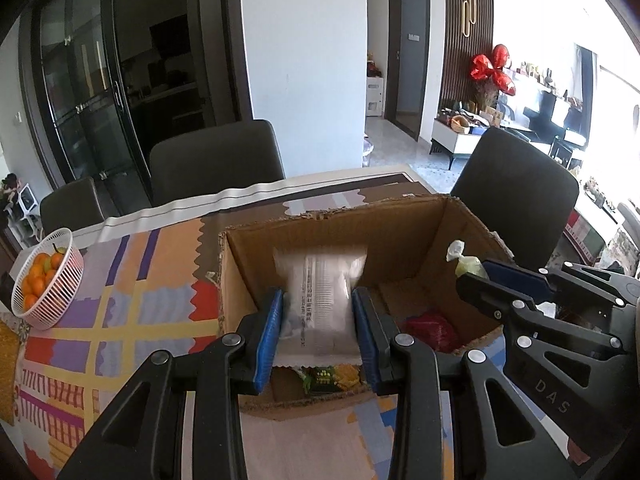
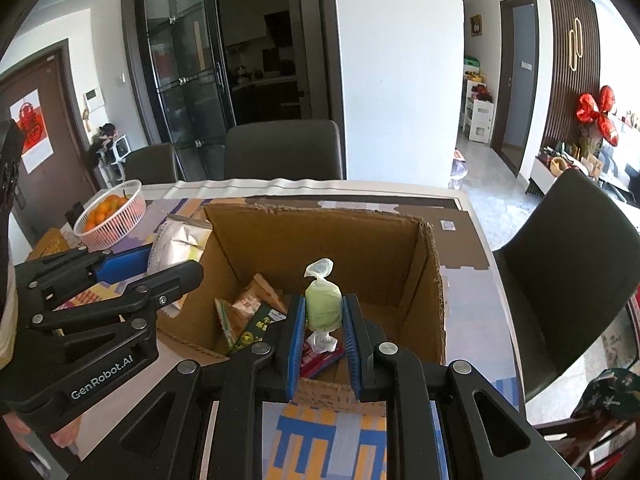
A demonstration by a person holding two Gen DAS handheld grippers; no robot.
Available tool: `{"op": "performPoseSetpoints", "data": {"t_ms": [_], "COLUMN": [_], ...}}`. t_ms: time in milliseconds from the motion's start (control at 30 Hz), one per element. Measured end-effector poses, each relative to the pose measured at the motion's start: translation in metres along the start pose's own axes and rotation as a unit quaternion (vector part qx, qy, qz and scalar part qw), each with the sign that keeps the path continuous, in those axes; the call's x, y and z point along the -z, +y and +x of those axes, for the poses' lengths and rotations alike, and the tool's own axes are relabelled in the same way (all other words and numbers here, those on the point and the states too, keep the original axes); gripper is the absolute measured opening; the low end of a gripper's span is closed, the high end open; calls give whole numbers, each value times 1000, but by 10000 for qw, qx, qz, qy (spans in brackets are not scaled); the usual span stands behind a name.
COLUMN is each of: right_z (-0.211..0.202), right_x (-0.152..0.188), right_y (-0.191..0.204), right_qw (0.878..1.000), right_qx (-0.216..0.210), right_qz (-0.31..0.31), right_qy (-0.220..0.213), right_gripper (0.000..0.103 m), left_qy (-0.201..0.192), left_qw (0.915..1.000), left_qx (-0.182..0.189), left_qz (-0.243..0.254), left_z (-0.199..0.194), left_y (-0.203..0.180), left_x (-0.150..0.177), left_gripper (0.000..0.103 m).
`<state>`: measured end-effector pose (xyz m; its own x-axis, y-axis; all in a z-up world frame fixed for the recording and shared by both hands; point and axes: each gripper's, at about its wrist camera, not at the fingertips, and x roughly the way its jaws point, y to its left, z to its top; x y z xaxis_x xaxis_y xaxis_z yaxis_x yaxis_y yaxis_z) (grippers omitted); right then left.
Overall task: Organize snacks
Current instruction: 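Carry the bread bag and pale green candy into the box and open both grippers, then move both grippers back toward the striped bar and yellow candy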
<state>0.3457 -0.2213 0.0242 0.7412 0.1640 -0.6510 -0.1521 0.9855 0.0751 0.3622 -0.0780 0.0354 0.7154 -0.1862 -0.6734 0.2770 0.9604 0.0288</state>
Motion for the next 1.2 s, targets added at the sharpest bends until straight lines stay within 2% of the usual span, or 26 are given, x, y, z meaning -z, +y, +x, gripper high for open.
{"op": "performPoseSetpoints", "data": {"t_ms": [67, 100, 167, 700, 867, 967, 1200], "right_z": [4, 4, 3, -52, -73, -83, -91], "right_x": [-1, 0, 2, 28, 42, 51, 85], "right_y": [0, 1, 4, 32, 46, 55, 73], "right_qw": [10000, 9999, 9995, 9990, 9983, 9978, 9989], "right_qx": [56, 133, 316, 215, 301, 344, 160], "right_qz": [0, 2, -62, -190, -270, -322, -321], "right_qy": [20, 4, 0, -342, -424, -459, -296], "right_gripper": [21, 28, 41, 41, 41, 45, 45], "left_qy": [-4, -9, -38, -303, -239, -175, -36], "left_qw": [10000, 9999, 9998, 9993, 9994, 9995, 9994], "left_qx": [-36, -76, -85, -104, -119, -142, -202], "left_qz": [-75, -138, -155, -167, -200, -232, -265], "left_z": [1, 0, -4, -80, -96, -105, -117], "left_y": [3, 4, 6, 17, 22, 25, 29], "left_x": [1, 1, 3, 43, 62, 77, 113], "left_gripper": [57, 59, 59, 66, 68, 68, 71]}}
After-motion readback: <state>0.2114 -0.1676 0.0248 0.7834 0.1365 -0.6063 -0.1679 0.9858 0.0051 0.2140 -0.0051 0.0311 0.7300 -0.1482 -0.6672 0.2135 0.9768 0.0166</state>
